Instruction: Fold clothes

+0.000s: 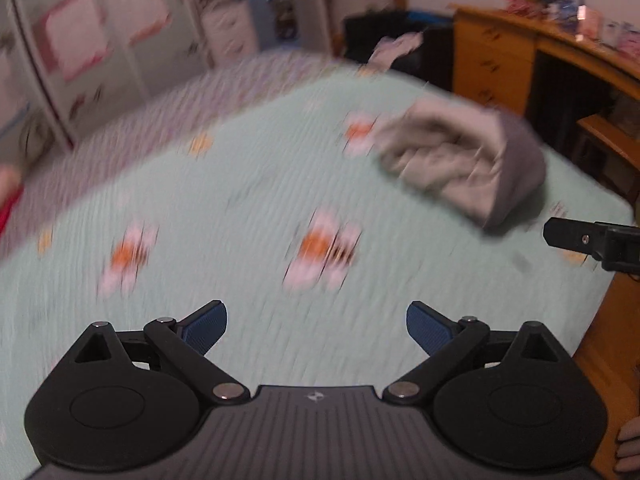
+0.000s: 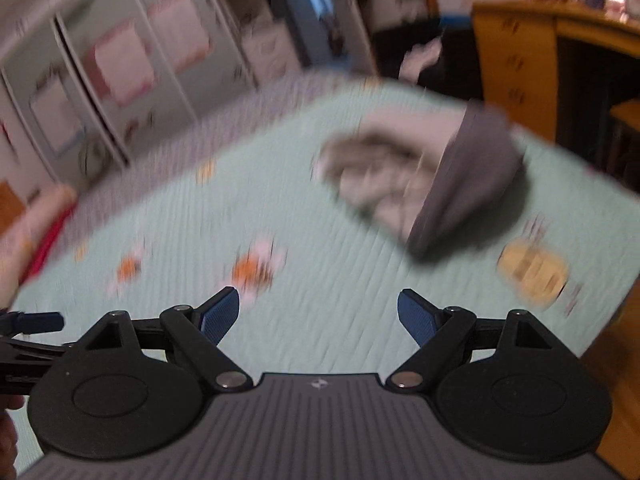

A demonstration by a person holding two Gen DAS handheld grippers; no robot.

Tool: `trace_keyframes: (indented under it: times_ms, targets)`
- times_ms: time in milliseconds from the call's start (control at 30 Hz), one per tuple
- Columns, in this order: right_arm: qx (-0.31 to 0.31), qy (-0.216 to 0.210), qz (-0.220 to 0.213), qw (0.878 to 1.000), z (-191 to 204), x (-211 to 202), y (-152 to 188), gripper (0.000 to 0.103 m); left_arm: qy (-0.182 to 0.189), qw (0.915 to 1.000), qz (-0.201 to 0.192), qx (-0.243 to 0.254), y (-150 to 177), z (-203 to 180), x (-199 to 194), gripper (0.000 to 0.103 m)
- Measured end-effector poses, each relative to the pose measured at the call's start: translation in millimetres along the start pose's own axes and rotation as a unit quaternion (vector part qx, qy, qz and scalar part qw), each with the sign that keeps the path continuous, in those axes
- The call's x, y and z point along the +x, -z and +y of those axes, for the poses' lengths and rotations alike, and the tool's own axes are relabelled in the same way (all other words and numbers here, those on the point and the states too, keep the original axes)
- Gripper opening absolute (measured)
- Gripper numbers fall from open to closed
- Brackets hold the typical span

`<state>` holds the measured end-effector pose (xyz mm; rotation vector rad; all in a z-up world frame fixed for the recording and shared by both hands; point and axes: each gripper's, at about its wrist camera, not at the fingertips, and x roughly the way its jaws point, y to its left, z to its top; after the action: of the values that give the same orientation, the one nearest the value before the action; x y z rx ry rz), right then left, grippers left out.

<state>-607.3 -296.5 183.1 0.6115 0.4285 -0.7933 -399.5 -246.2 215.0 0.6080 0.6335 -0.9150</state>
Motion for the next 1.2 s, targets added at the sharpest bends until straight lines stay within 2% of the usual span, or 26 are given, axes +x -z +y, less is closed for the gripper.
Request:
trace_keyframes:
  times_ms: [133, 267, 433, 767, 1200]
  targets:
    - [0.020, 0.008, -0.035, 0.999, -23, -12, -33, 0.086, -0.016, 0.9987, -0.033, 0.035, -47, -36, -2, 0.100]
    - [0.043, 0.020, -0.061, 0.997, -45, -18, -55, 0.086, -0.043, 0.9937, -0.055, 0.087, -77, -77, 12, 0.100]
    - [0.062, 0.062, -0.061, 0.994, -76, 3, -63, 0.086, -0.044, 0.9887, -0.071, 0.125, -107, -118, 45, 0.100]
    - [0.071, 0.099, -0.046, 0.991, -114, 47, -72, 0.086, -0.025, 0.9867, -0.085, 0.136, -129, -158, 91, 0.100]
    - [0.076, 0.097, -0.044, 0.991, -132, 71, -72, 0.086, -0.036, 0.9841, -0.092, 0.147, -133, -170, 115, 0.100]
